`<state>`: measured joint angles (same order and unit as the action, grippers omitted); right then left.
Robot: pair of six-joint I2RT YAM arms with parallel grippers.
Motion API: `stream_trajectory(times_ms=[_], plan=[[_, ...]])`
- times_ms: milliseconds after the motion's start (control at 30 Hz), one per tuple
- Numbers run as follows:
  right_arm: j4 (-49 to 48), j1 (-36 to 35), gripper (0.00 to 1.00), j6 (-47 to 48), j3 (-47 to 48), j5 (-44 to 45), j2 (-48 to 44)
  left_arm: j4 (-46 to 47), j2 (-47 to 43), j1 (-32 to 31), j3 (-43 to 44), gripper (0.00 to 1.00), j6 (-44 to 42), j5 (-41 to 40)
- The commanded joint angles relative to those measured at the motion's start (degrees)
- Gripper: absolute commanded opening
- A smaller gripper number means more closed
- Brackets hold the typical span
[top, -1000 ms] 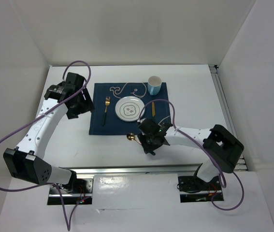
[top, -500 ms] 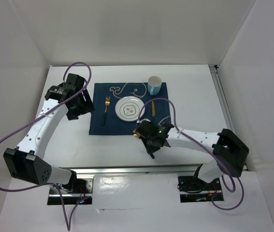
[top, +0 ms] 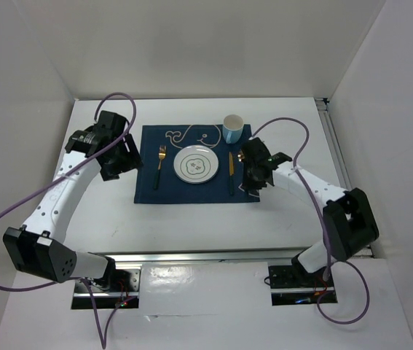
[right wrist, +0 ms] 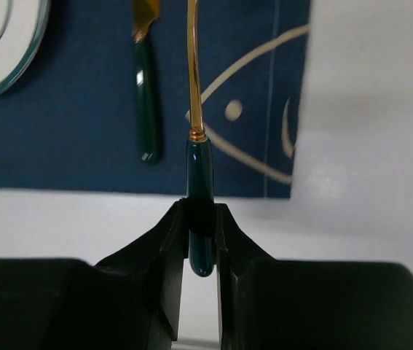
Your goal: Set the dinner table for one person
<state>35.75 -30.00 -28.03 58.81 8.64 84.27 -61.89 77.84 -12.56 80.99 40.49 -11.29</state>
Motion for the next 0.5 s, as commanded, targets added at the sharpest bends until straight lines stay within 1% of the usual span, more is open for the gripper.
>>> stream_trajectory(times_ms=[0,67,200,300,467], plan=[[-7.9,3.6,0.0,3.9,2.5,-0.1,4.2,0.3,-2.4,0.3,1.5,0.82,-1.4,-0.3],[-9.5,5.5,0.0,6.9,4.1,-0.7,6.8,-0.3,-2.4,0.8,1.5,0.82,-1.4,-0.3],[-11.8,7.8,0.0,9.2,5.7,-4.2,10.7,-0.3,-2.4,0.8,1.5,0.82,-1.4,-0.3],[-13.2,8.5,0.0,9.7,7.7,-6.4,14.2,-0.3,-2.4,0.8,2.1,0.82,-1.4,-0.3],[-14.8,8.5,0.01,9.1,8.5,-7.1,18.1,-0.3,-1.9,0.8,2.1,0.82,-1.4,-0.3]])
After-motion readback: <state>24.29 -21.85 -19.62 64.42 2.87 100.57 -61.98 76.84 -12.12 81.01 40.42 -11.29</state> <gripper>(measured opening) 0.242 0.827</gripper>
